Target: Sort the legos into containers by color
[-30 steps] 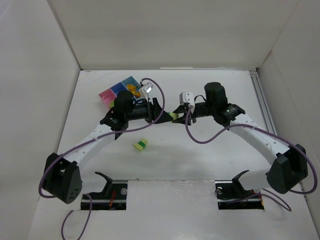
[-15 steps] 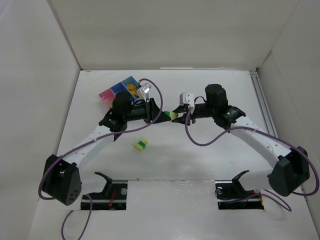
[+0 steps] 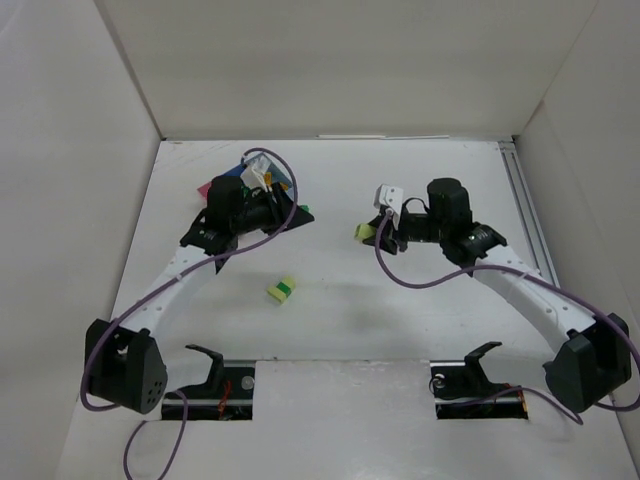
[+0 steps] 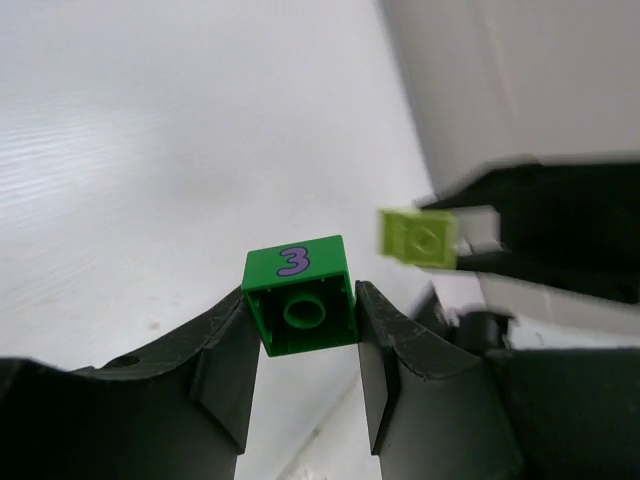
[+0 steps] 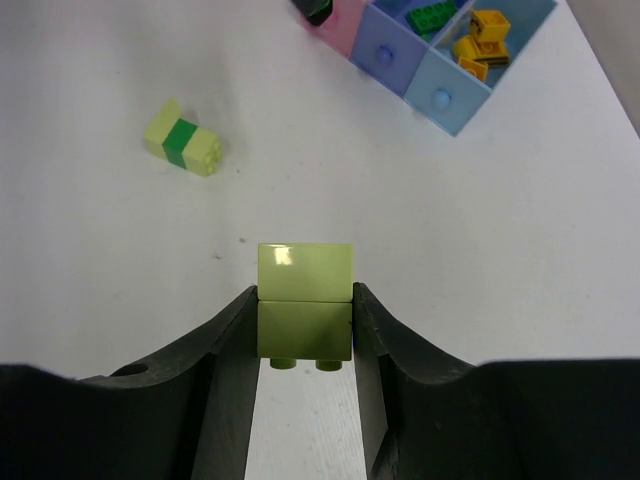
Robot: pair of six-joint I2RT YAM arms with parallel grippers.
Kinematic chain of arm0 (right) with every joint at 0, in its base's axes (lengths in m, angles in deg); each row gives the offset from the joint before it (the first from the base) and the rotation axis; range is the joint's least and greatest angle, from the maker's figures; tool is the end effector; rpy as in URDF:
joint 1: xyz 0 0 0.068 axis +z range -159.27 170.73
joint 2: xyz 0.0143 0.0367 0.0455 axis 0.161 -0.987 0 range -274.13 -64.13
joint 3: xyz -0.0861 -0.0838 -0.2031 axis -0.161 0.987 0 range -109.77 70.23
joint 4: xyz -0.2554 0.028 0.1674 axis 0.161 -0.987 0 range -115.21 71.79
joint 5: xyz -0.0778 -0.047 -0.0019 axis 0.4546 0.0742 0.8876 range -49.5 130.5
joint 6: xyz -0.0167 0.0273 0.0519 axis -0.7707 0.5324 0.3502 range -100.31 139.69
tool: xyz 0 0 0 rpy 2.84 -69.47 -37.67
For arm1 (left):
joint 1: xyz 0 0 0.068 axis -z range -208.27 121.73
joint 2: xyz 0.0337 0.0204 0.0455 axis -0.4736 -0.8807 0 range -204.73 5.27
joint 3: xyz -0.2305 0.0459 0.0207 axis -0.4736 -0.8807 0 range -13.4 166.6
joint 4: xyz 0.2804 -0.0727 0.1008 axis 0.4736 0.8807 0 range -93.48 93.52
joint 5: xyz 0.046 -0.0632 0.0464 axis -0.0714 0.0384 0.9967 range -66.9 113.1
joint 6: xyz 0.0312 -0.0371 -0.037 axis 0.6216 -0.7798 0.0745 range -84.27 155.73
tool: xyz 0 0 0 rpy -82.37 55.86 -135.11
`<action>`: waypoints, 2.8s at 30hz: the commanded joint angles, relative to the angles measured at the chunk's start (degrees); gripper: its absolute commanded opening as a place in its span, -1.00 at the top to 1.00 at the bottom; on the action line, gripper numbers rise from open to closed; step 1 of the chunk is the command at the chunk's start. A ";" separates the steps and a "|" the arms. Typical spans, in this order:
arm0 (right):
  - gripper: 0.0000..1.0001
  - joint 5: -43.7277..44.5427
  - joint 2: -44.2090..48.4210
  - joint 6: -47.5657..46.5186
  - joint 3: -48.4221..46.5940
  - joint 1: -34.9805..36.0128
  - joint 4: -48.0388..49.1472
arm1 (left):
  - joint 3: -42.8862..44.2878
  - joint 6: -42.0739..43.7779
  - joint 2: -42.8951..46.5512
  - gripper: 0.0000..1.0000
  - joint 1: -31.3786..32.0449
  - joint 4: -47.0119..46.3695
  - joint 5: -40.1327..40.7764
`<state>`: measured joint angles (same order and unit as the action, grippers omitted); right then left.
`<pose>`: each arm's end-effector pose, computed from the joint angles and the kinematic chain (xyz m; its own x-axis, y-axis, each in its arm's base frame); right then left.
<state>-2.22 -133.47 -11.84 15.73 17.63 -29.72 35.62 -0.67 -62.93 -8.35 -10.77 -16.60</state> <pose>0.2848 0.1791 0.2600 0.1200 -0.3699 -0.9213 -0.9524 0.2190 -0.2120 0.3089 -0.1428 0.2611 -0.6602 -0.2464 -0.7095 0.5690 0.4525 -0.6866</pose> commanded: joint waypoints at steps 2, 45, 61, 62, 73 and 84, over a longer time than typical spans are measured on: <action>1.00 8.25 1.31 6.20 -0.26 -0.70 3.33 | 10.47 2.65 -3.94 0.57 -3.04 18.40 27.52; 1.00 23.38 0.79 17.20 1.33 -6.86 6.15 | 25.78 -1.04 -24.70 0.55 -18.96 27.15 47.35; 1.00 22.86 1.31 16.68 1.33 -6.86 6.15 | 26.30 0.37 -25.75 0.55 -18.96 25.84 43.40; 1.00 22.86 1.31 16.68 1.33 -6.86 6.15 | 26.31 0.89 -25.75 0.55 -18.96 25.23 42.87; 1.00 22.86 0.79 16.68 1.33 -7.38 6.15 | 31.31 1.42 -31.10 0.52 -16.49 25.22 42.25; 1.00 23.38 1.31 16.68 1.33 -7.91 6.15 | 35.53 1.42 -35.24 0.46 -15.35 25.92 40.93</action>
<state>20.84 -133.30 4.66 16.82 10.26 -26.68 67.73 -0.08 -98.16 -24.48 15.48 24.45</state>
